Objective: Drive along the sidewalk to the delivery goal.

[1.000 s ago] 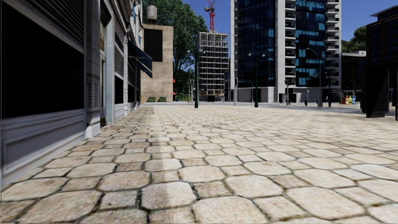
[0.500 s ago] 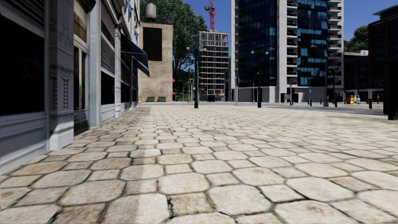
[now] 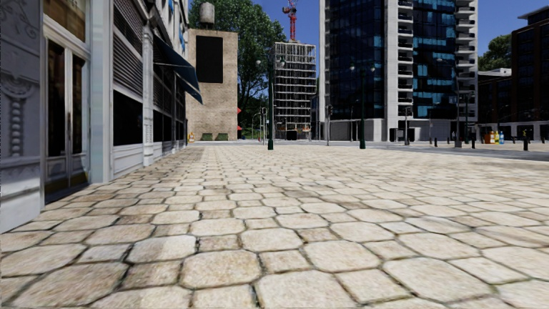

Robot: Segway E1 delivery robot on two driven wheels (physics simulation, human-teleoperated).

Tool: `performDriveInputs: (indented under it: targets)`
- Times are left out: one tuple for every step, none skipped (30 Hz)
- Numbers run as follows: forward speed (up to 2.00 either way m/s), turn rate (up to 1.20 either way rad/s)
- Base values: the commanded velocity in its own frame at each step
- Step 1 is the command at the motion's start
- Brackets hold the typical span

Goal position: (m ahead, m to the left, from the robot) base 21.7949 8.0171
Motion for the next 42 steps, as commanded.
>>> performDriveInputs:
  targets:
    - [2.00, 0.00]
    - [2.00, 0.00]
    - [2.00, 0.00]
    - [2.00, 0.00]
    - [2.00, 0.00]
    - [2.00, 0.00]
    - [2.00, 0.00]
    - [2.00, 0.00]
    - [2.00, 0.00]
    - [2.00, 0.00]
    - [2.00, 0.00]
    - [2.00, 0.00]
    - [2.00, 0.00]
    - [2.00, 0.00]
    - [2.00, 0.16]
    - [2.00, 0.16]
    - [2.00, 0.27]
    - [2.00, 0.39]
    - [2.00, 0.39]
    - [2.00, 0.49]
    - [2.00, 0.51]
    - [2.00, 0.48]
    - [2.00, 0.48]
    - [2.00, 0.00]
    - [2.00, 0.00]
    - [2.00, 0.00]
    - [2.00, 0.00]
    - [2.00, 0.00]
    - [2.00, 0.00]
    - [2.00, 0.00]
    - [2.00, 0.00]
    - [2.00, 0.00]
    - [2.00, 0.00]
    - [2.00, 0.00]
    - [2.00, 0.00]
    - [2.00, 0.00]
    - [2.00, 0.00]
    - [2.00, 0.00]
    - [2.00, 0.00]
    - [2.00, 0.00]
    - [2.00, 0.00]
    - [2.00, 0.00]
